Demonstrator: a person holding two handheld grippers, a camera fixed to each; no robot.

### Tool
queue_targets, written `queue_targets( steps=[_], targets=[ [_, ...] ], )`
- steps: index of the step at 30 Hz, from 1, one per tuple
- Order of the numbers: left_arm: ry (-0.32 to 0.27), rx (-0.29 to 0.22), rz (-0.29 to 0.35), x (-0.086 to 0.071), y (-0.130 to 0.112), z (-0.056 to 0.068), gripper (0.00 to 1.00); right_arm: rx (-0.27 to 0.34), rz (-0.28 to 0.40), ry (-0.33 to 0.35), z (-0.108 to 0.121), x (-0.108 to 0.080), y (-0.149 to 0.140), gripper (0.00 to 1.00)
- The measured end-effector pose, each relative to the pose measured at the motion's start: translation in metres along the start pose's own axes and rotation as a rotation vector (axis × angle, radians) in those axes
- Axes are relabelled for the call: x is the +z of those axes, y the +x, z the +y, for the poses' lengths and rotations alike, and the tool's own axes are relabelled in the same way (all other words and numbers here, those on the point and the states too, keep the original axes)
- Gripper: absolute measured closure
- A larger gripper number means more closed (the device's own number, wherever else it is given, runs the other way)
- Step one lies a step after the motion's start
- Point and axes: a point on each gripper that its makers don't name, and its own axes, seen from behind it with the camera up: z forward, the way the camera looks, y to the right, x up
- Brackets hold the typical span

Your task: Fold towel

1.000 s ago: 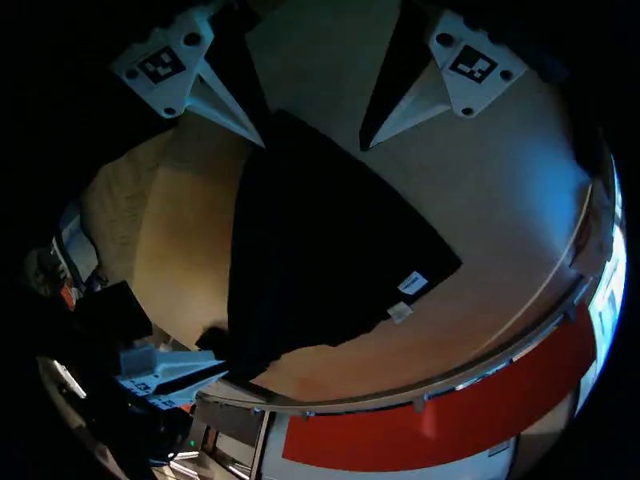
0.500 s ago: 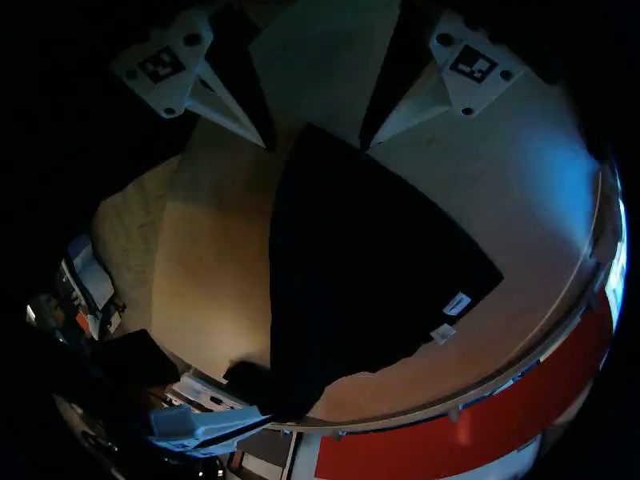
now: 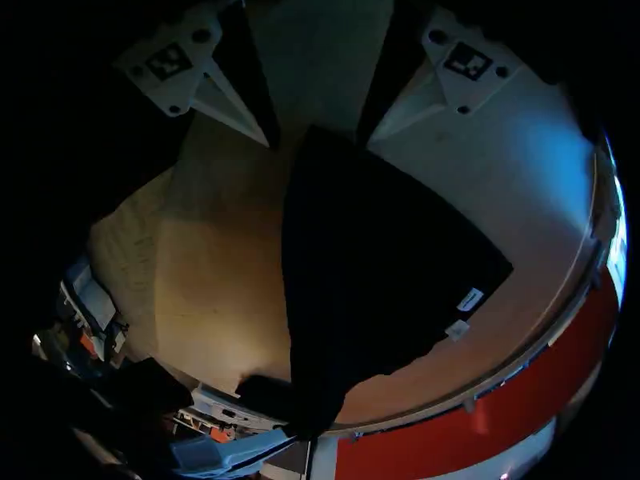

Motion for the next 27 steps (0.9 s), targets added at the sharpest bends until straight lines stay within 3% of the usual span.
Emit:
queue_targets(
  steps=[4,8,10,14,27],
  targets=[
    [0.024,0.016,-0.004,0.003,-0.001,-0.005,0.48,-0.001,0.001,0.000,0.000,0.000,0.000,0.86],
    [0.056,0.025,-0.007,0.004,-0.002,-0.012,0.72,-0.001,0.001,-0.001,0.000,0.000,0.001,0.86],
    [0.066,0.025,-0.009,0.004,-0.002,-0.015,0.78,-0.002,0.002,-0.001,0.000,-0.001,0.001,0.86],
    [0.063,0.014,-0.013,0.003,-0.001,-0.016,0.85,-0.002,0.003,-0.002,0.000,-0.001,0.002,0.86],
    [0.043,-0.036,0.003,-0.004,0.003,-0.017,0.86,-0.002,0.007,-0.005,0.001,-0.002,0.003,0.86]
  ],
)
